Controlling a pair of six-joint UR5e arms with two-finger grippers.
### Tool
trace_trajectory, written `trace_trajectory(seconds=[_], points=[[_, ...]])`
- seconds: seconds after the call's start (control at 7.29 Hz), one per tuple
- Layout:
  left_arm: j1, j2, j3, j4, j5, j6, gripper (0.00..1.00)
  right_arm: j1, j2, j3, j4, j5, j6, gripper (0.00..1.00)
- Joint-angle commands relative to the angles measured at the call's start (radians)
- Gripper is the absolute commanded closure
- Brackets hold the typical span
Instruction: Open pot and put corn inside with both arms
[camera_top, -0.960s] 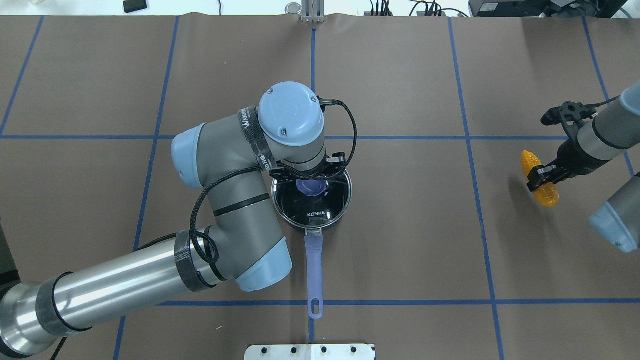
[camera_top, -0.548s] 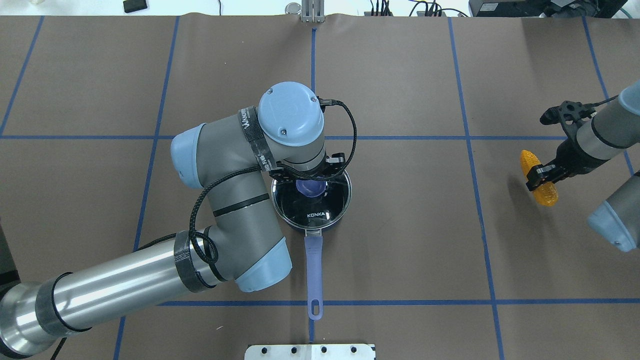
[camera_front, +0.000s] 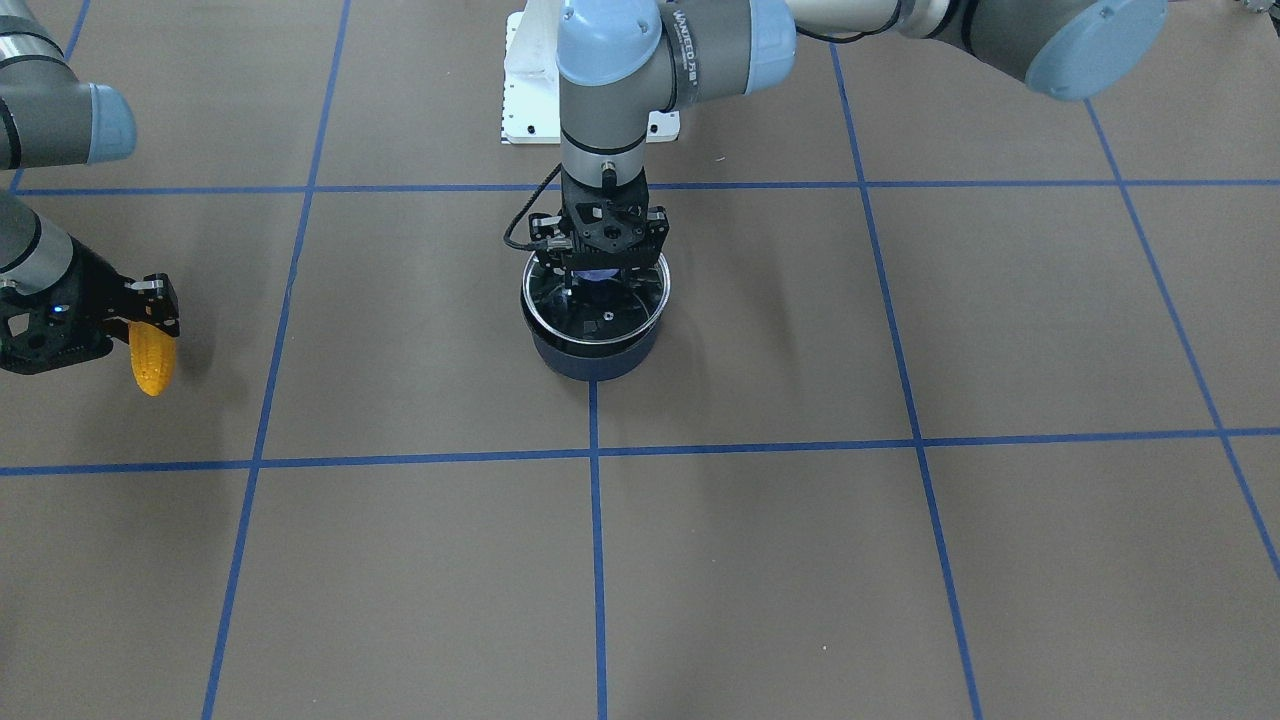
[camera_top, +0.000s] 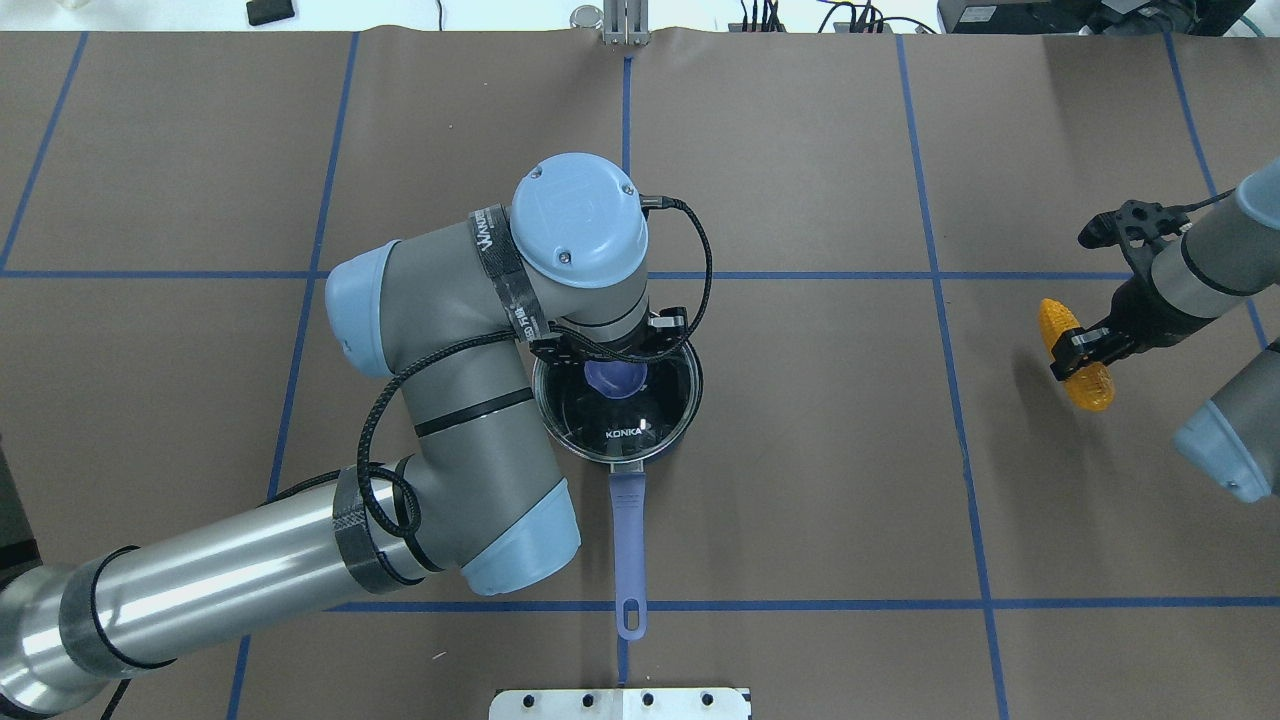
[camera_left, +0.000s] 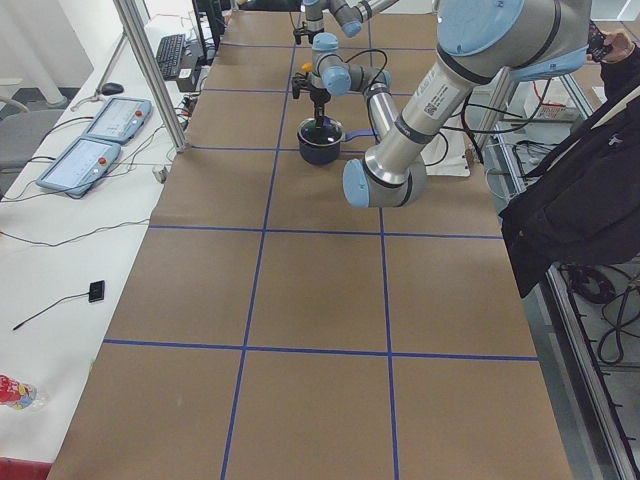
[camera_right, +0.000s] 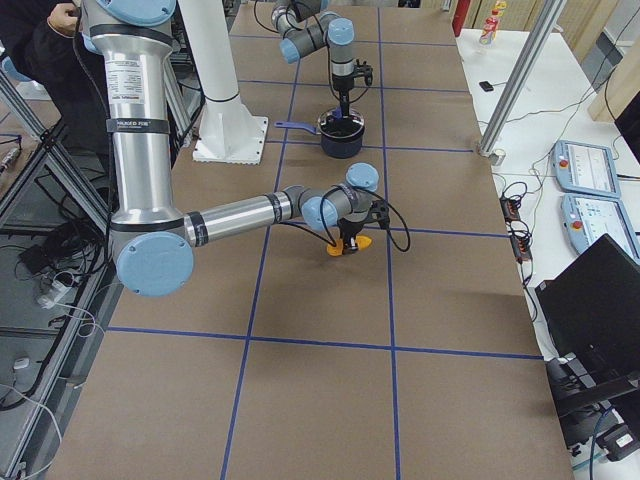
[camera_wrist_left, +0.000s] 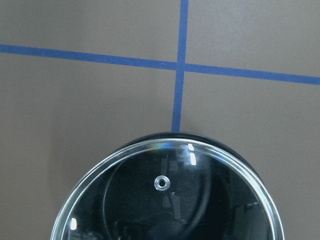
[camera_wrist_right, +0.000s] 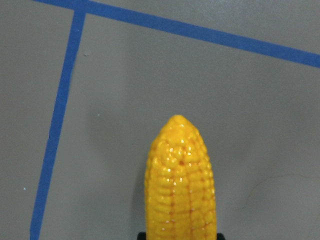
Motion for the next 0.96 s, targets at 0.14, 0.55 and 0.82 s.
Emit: trace_trajectory(seconds=[0.14, 0.55, 0.82], points=[[-0.018, 0.014, -0.020, 0.025, -0.002, 0.066, 0.52, 0.000, 0.026, 0.000, -0.009, 0.000, 0.013, 0.75], [-0.107, 0.152, -0.134, 0.019, -0.079, 0.253, 0.52, -0.009, 0.145, 0.009, -0.084, 0.018, 0.125, 0.75], [-0.177, 0.240, -0.180, 0.005, -0.131, 0.375, 0.52, -0.049, 0.215, 0.017, -0.094, 0.018, 0.261, 0.74]])
